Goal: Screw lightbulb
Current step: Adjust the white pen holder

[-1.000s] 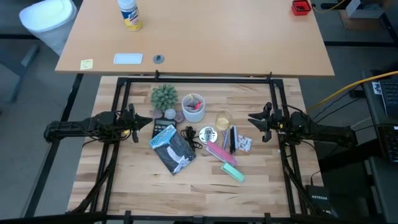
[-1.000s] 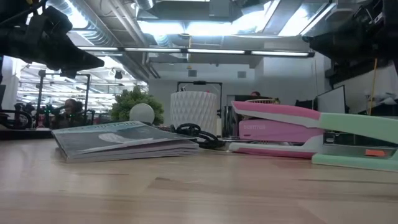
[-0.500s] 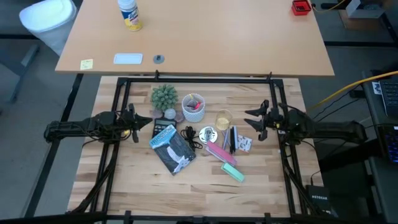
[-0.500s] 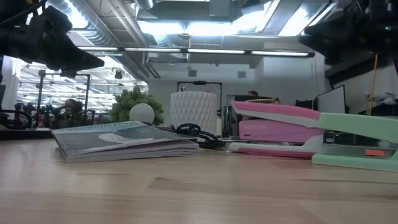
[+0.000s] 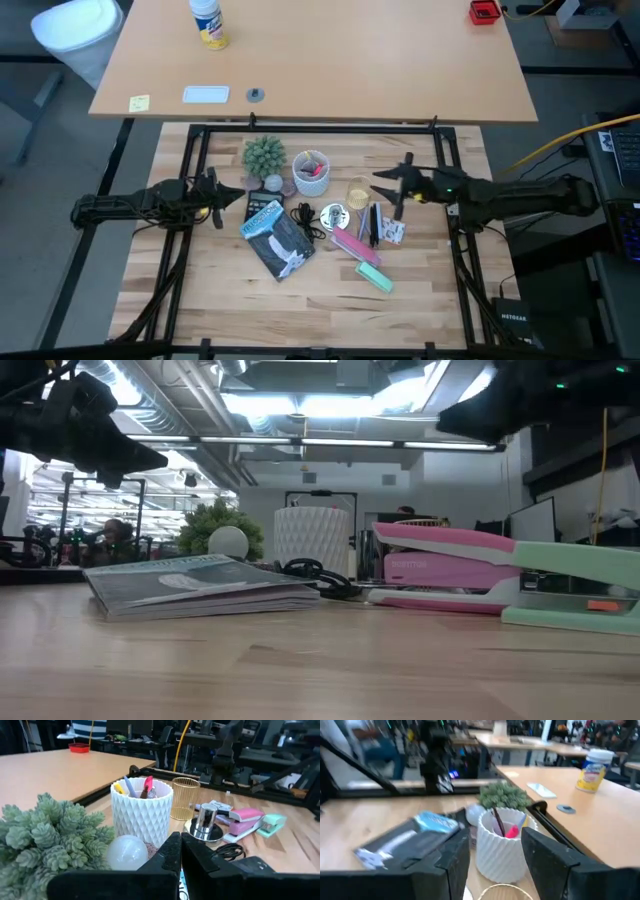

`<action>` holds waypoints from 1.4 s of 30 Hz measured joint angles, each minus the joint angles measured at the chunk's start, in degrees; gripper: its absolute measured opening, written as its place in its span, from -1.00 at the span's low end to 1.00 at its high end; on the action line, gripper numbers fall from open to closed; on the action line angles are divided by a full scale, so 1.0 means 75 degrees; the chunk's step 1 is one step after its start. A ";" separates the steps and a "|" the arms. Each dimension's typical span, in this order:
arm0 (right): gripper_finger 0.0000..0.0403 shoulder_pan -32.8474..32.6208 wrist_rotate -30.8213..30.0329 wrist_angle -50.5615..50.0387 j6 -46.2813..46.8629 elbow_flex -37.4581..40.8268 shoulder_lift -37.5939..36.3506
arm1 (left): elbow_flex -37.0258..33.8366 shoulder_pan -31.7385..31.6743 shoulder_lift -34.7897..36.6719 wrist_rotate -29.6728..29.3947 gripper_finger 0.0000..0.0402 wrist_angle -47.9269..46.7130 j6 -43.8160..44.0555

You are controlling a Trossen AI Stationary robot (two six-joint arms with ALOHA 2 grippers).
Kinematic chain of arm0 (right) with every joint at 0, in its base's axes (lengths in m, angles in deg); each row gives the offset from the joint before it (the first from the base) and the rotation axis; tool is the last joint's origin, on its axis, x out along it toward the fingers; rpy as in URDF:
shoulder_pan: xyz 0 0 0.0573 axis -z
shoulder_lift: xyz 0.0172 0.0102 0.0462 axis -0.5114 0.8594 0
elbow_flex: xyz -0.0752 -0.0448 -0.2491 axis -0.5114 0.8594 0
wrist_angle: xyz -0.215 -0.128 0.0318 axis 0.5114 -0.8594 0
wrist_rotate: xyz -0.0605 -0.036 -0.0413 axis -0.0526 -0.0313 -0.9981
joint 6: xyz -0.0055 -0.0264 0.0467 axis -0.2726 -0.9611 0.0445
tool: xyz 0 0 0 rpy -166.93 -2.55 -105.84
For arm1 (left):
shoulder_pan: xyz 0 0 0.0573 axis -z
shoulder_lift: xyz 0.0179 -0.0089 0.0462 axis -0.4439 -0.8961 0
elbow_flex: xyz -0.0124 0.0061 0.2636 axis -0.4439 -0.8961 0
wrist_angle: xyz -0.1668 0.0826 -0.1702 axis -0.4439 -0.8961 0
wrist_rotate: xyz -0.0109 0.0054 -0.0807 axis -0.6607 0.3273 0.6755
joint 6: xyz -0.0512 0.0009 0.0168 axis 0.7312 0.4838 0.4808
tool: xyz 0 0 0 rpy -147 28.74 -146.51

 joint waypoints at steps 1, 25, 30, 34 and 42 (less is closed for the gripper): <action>-0.10 0.0000 -0.0103 -0.0099 -0.0113 -0.0219 0.0310 | 0.0000 0.0001 0.0000 -0.0002 -0.98 0.0000 0.0055; -0.10 0.0062 -0.0340 -0.4251 -0.4285 -0.6408 0.6794 | 0.0000 0.0000 0.0003 0.0004 -0.98 -0.0009 0.0056; -0.10 0.0204 -0.0335 -0.4760 -0.4461 -0.6960 0.7498 | 0.0000 0.0001 0.0002 0.0004 -0.98 -0.0015 0.0056; -0.10 0.0417 -0.0303 -0.4806 -0.4455 -0.7101 0.7808 | 0.0000 0.0001 0.0000 0.0006 -0.98 -0.0022 0.0056; -0.18 0.0946 -0.0121 -0.4970 -0.4434 -0.7102 0.8036 | 0.0000 0.0000 0.0000 0.0007 -0.98 -0.0026 0.0055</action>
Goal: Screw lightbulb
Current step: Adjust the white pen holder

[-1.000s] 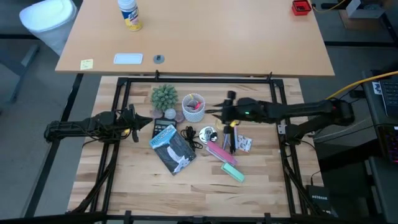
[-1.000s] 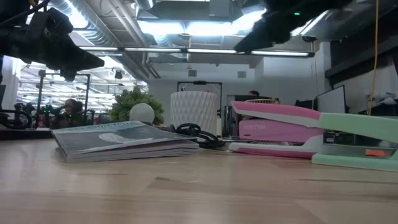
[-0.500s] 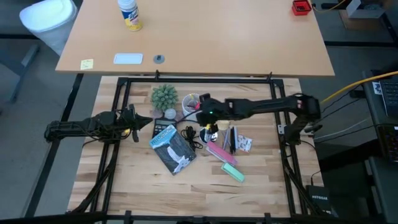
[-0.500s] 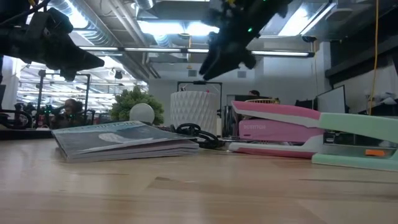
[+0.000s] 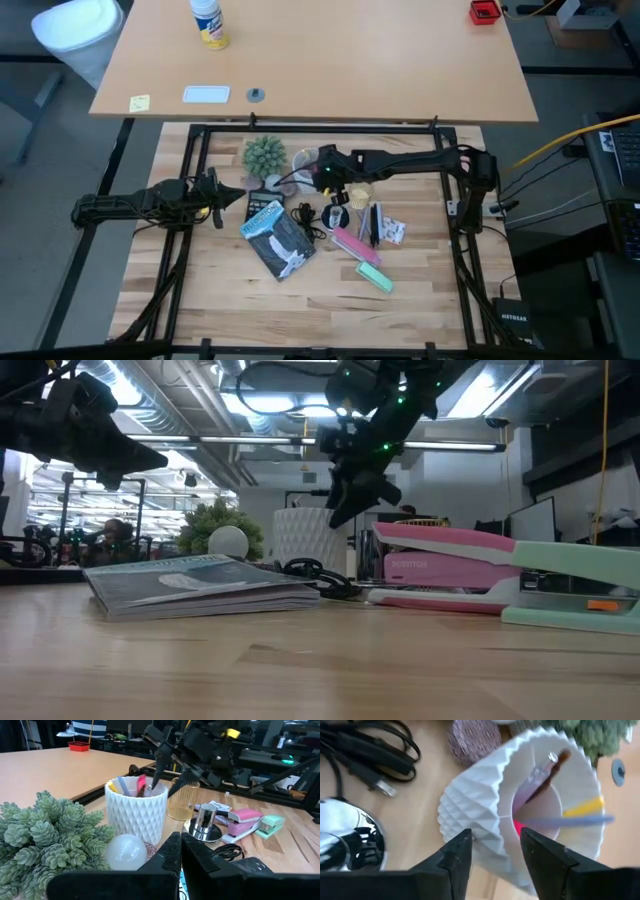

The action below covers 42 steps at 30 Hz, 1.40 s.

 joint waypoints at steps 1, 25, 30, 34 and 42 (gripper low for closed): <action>-0.23 0.0064 -0.0001 0.0027 0.0000 0.0000 0.0006 | 0.0000 0.0001 0.0000 0.0000 -0.98 0.0000 0.0001; -0.80 0.1970 -0.0880 -0.0696 0.0360 -0.0003 0.0015 | 0.0000 0.0000 0.0000 0.0000 -0.98 0.0000 0.0001; -0.85 0.2014 -0.0887 -0.0967 0.0402 0.0000 0.0015 | 0.0000 0.0003 0.0000 0.0000 -0.98 0.0000 0.0001; -0.77 0.1912 -0.0910 -0.0971 0.0402 0.0000 0.0015 | 0.0000 0.0003 0.0000 0.0000 -0.98 0.0000 0.0001; -0.70 0.1375 -0.0952 -0.1316 0.0391 0.0000 -0.0012 | 0.0000 0.0002 0.0000 0.0000 -0.98 0.0000 0.0001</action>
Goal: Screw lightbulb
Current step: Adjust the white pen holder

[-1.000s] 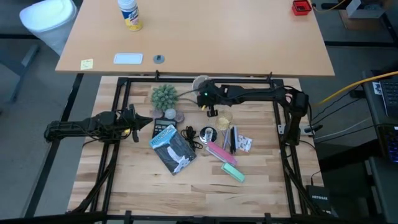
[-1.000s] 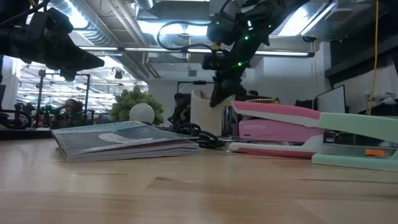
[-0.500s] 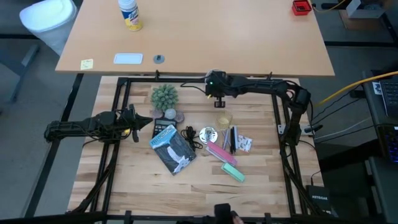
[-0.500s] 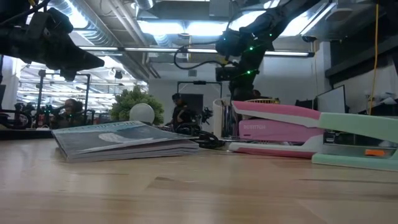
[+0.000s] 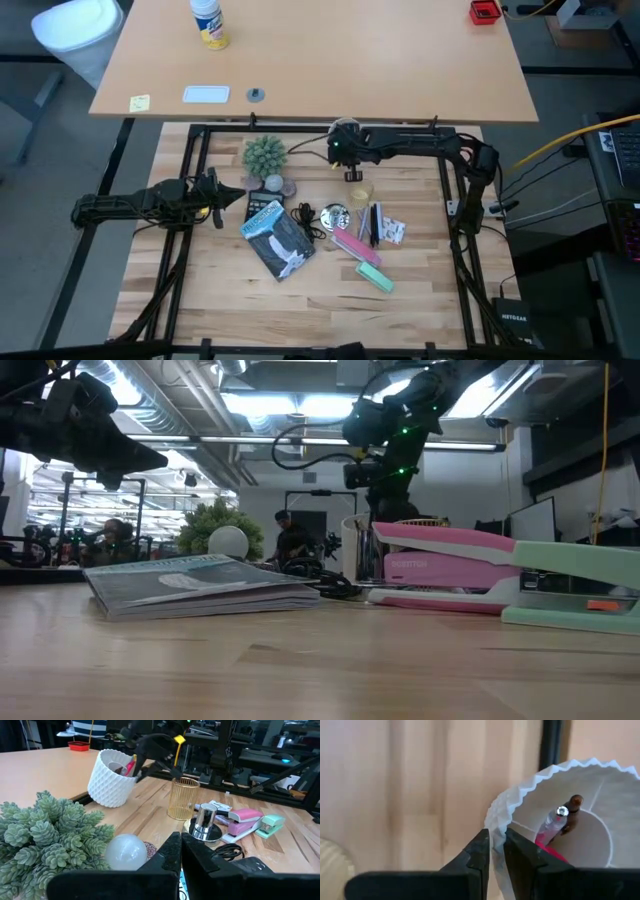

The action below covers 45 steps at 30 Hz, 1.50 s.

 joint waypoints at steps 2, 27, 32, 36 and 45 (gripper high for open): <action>-0.70 -0.0129 -0.0111 -0.0028 -0.0006 0.0000 0.0000 | 0.0000 -0.0001 0.0000 -0.0001 -0.98 0.0000 0.0000; -0.69 -0.0843 -0.1179 -0.0391 -0.0231 -0.0003 -0.0167 | 0.0000 -0.0002 0.0000 -0.0002 -0.98 0.0006 0.0057; -0.69 -0.0828 -0.1147 -0.0408 -0.0236 -0.0003 -0.0219 | 0.0000 -0.0001 -0.0002 -0.0002 -0.98 0.0006 0.0058; -0.69 -0.0823 -0.1189 -0.0408 -0.0236 -0.0006 -0.0219 | 0.0000 -0.0002 -0.0003 -0.0002 -0.98 0.0008 0.0058; -0.69 -0.0831 -0.2349 -0.0392 -0.0365 -0.0006 -0.0219 | 0.0000 -0.0002 -0.0003 -0.0002 -0.98 0.0009 0.0058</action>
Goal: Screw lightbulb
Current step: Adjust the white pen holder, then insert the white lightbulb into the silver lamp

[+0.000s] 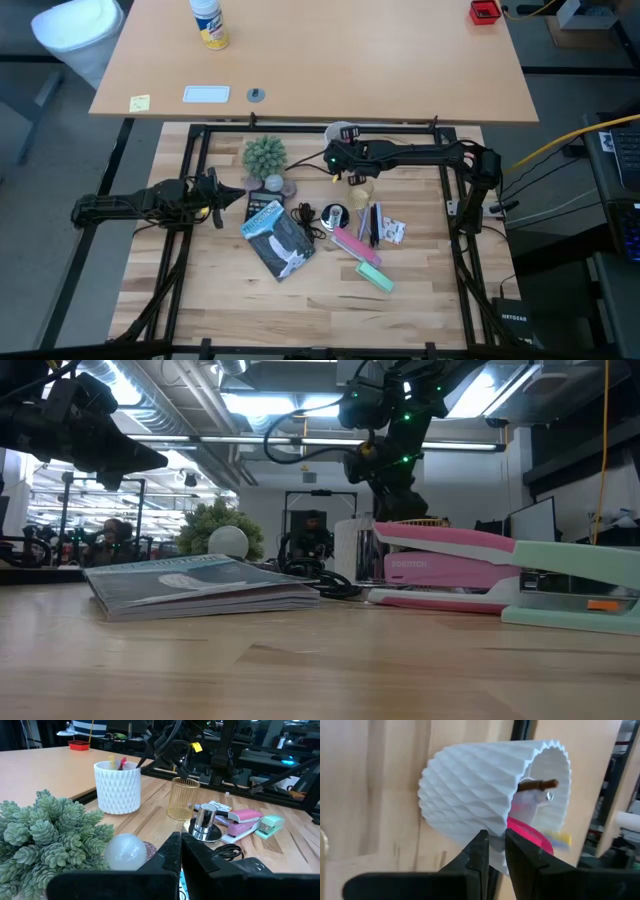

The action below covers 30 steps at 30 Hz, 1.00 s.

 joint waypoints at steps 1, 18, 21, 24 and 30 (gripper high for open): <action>-0.69 0.0000 -0.0069 -0.0003 -0.0052 0.0000 0.0000 | 0.0000 0.0002 0.0000 0.0000 -0.98 0.0000 0.0000; -0.69 0.0000 -0.0249 0.0009 -0.0008 0.0000 0.0000 | 0.0000 0.0001 0.0000 0.0000 -0.98 0.0000 0.0000; -0.68 0.0000 -0.0257 -0.0097 -0.0037 0.0000 0.0000 | 0.0000 0.0002 0.0000 0.0001 -0.98 0.0000 0.0000; -0.59 0.0000 -0.0351 -0.0205 -0.0043 0.0000 0.0000 | 0.0000 0.0001 0.0000 0.0002 -0.98 0.0000 0.0000; -0.27 0.0000 -0.0938 -0.0296 -0.0037 0.0000 0.0000 | 0.0000 0.0000 0.0000 0.0003 -0.98 0.0000 0.0154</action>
